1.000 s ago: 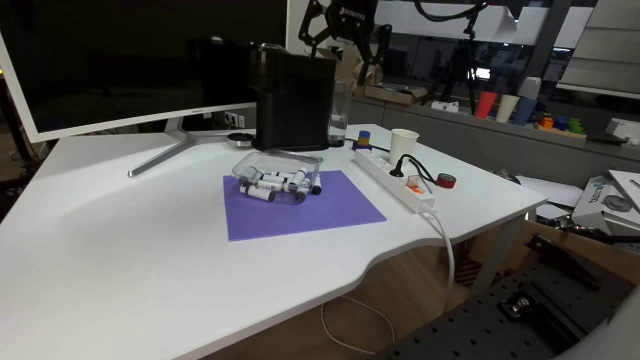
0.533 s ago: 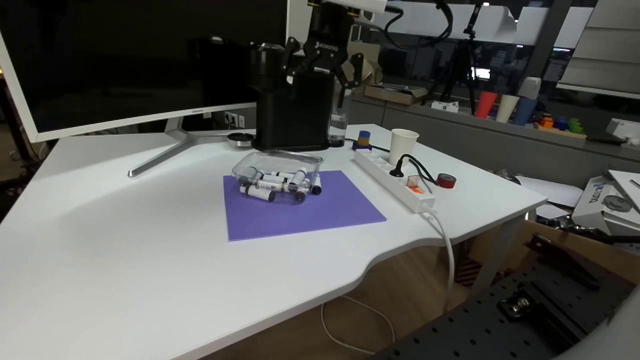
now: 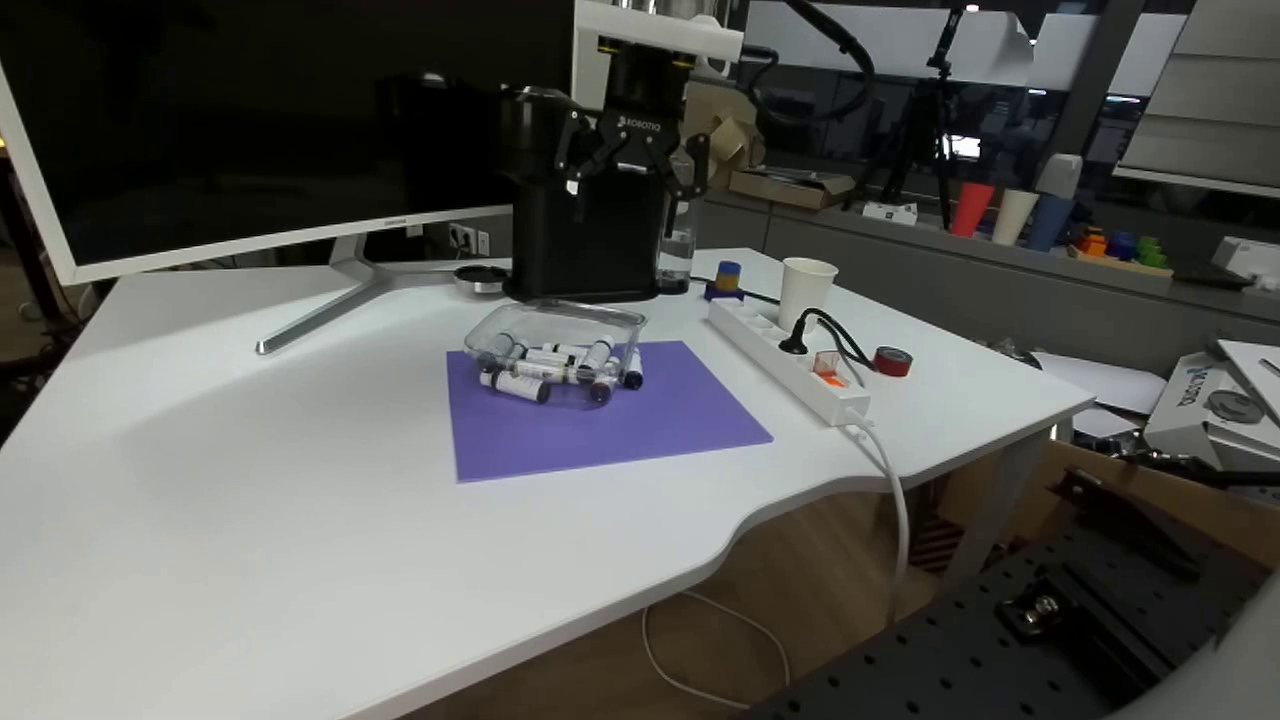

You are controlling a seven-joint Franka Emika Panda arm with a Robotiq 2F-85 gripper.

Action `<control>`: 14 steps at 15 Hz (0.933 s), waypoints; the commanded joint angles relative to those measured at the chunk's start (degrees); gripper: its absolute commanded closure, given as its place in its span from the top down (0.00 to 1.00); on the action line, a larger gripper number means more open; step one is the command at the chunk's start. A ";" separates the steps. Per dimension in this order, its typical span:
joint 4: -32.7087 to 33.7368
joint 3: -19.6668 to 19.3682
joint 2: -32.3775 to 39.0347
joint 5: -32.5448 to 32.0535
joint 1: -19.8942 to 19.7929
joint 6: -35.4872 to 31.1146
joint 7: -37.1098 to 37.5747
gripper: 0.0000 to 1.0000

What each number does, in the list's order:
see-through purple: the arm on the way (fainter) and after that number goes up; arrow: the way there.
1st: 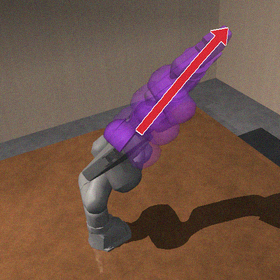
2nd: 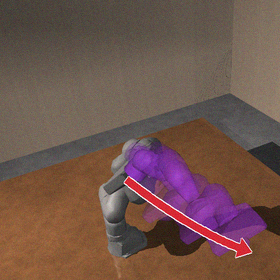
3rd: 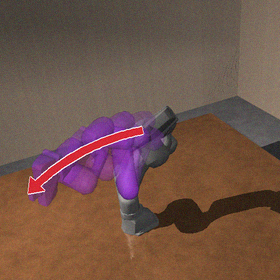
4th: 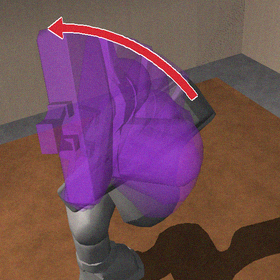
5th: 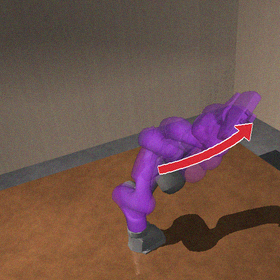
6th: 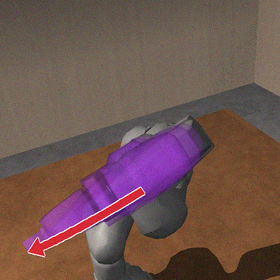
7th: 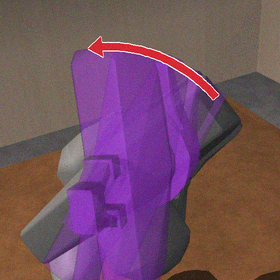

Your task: Pick up on object from the bowl and put it on the table

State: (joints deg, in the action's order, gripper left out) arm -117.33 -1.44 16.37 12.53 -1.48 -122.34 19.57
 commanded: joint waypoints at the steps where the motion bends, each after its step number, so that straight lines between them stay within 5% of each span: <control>1: 0.67 -1.08 2.75 -2.02 0.82 -2.27 1.40 1.00; 14: 9.47 -2.34 16.78 -11.37 5.43 -9.43 1.06 1.00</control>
State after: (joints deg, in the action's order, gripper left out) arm -111.03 -2.94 31.24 3.02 2.15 -132.08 19.46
